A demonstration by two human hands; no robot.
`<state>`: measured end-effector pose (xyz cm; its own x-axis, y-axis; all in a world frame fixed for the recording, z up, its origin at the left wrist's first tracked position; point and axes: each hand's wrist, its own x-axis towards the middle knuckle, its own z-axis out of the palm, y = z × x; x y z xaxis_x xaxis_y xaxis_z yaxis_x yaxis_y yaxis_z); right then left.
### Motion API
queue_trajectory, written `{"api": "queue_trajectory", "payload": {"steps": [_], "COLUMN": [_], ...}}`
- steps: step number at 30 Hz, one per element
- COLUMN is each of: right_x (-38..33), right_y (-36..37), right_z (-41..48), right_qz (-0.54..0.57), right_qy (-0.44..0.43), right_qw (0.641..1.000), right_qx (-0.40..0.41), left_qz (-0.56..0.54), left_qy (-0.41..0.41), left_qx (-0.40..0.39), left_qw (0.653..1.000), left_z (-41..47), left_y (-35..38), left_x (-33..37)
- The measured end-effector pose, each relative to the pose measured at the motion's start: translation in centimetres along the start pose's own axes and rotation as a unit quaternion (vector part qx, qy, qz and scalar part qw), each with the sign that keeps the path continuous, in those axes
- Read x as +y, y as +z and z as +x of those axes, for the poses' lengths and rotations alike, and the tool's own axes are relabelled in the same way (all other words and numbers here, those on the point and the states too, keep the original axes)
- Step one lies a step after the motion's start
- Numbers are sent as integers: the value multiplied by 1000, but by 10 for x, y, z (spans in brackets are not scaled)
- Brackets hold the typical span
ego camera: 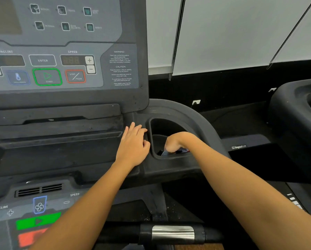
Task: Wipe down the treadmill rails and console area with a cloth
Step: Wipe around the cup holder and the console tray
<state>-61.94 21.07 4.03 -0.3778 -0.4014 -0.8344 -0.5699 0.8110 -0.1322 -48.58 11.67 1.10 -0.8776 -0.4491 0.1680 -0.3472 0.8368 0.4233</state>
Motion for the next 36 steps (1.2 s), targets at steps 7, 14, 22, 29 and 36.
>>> {"api": "queue_trajectory", "payload": {"steps": [7, 14, 22, 29, 36], "right_x": [10, 37, 110, 121, 127], "right_y": [4, -11, -12, 41, 93], "right_z": [-7, -43, -109, -86, -106], "right_qz": [41, 196, 269, 53, 18], "right_qy": [-19, -95, -178, -95, -85], "right_qw": [998, 970, 874, 936, 940], "right_qx": [44, 111, 364, 334, 330], "left_qz": [0, 12, 20, 22, 8], "left_qy": [0, 1, 0, -3, -10], "left_qx": [-1, 2, -2, -7, -15], "left_qw": [1000, 1000, 1000, 1000, 1000], "left_z": [0, -1, 0, 0, -1], "left_y": [0, 2, 4, 3, 1], "left_x": [-1, 0, 1, 1, 2]}}
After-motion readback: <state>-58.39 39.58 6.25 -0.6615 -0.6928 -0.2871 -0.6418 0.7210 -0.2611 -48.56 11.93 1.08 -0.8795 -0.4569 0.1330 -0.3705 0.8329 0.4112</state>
